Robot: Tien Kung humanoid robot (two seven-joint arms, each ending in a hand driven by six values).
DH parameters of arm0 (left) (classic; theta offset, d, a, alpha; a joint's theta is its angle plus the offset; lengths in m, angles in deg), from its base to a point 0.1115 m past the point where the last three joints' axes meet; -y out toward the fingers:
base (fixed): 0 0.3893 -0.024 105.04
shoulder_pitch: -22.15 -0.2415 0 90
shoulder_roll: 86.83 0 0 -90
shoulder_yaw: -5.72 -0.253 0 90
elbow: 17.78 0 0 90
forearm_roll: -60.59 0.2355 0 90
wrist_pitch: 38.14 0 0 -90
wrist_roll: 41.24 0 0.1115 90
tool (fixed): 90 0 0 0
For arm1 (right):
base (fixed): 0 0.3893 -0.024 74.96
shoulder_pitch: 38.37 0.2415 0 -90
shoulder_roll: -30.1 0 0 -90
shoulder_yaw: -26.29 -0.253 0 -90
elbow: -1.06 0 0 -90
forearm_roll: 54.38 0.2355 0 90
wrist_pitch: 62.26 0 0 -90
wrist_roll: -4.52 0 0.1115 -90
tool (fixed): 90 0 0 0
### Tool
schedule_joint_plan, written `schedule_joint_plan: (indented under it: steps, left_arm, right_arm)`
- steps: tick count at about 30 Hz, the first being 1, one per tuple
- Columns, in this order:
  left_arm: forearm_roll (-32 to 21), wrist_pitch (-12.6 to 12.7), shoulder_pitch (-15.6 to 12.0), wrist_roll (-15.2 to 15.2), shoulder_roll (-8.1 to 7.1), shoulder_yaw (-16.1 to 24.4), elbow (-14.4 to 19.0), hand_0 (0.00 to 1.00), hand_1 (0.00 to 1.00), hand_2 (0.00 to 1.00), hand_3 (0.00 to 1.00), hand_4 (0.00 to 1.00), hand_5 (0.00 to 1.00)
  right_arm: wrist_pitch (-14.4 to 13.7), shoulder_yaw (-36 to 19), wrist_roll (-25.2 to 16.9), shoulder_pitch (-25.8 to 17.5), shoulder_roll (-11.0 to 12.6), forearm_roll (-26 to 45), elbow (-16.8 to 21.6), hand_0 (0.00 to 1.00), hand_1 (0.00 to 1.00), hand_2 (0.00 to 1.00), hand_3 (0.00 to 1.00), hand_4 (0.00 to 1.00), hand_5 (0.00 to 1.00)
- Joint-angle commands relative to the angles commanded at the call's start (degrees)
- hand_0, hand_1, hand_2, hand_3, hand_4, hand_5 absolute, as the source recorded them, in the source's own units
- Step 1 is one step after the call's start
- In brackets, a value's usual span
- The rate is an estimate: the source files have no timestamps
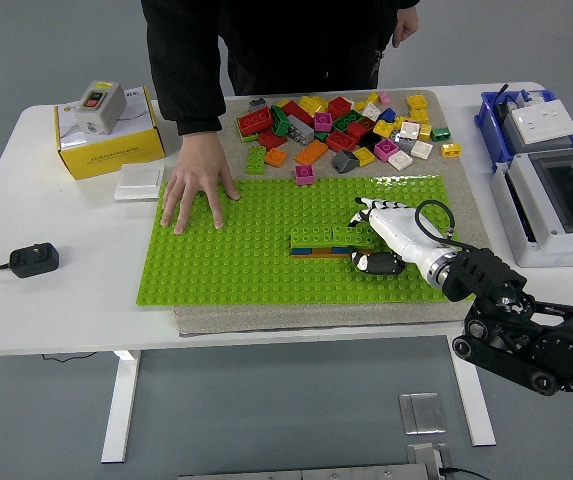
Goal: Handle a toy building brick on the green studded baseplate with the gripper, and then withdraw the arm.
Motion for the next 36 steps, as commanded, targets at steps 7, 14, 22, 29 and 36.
schedule_joint_plan:
  steps: [7,14,22,29,36]
  left_arm:
    - [0.0,0.0,-0.1,0.0,0.03,-0.2,0.0,0.651,0.646,0.506,0.604,0.182,0.783]
    - [0.0,-0.1,-0.1,0.0,0.03,-0.3,0.0,0.65,0.645,0.504,0.602,0.181,0.783]
    - [0.0,0.2,-0.1,-0.1,0.03,-0.6,0.0,0.649,0.644,0.491,0.59,0.175,0.782]
    - [0.0,0.2,-0.1,-0.1,0.03,-0.6,0.0,0.649,0.643,0.487,0.587,0.174,0.782]
    - [0.0,0.3,0.0,-0.1,0.06,-0.5,0.0,0.649,0.642,0.486,0.586,0.171,0.781]
  right_arm:
    - [0.0,0.1,0.0,0.0,0.0,0.0,0.0,0.942,0.983,0.998,0.716,0.574,0.42]
    - [0.0,0.1,0.1,0.0,0.0,-0.1,0.1,0.942,0.983,0.998,0.716,0.575,0.42]
    - [0.0,0.1,0.1,0.0,0.0,-0.1,0.1,0.944,0.985,0.998,0.713,0.577,0.423]
    - [-0.1,0.1,0.1,0.0,0.0,-0.1,0.1,0.945,0.986,0.998,0.727,0.582,0.428]
    - [-0.2,-0.1,0.0,0.1,0.1,0.0,0.2,0.944,0.985,0.998,0.732,0.583,0.43]
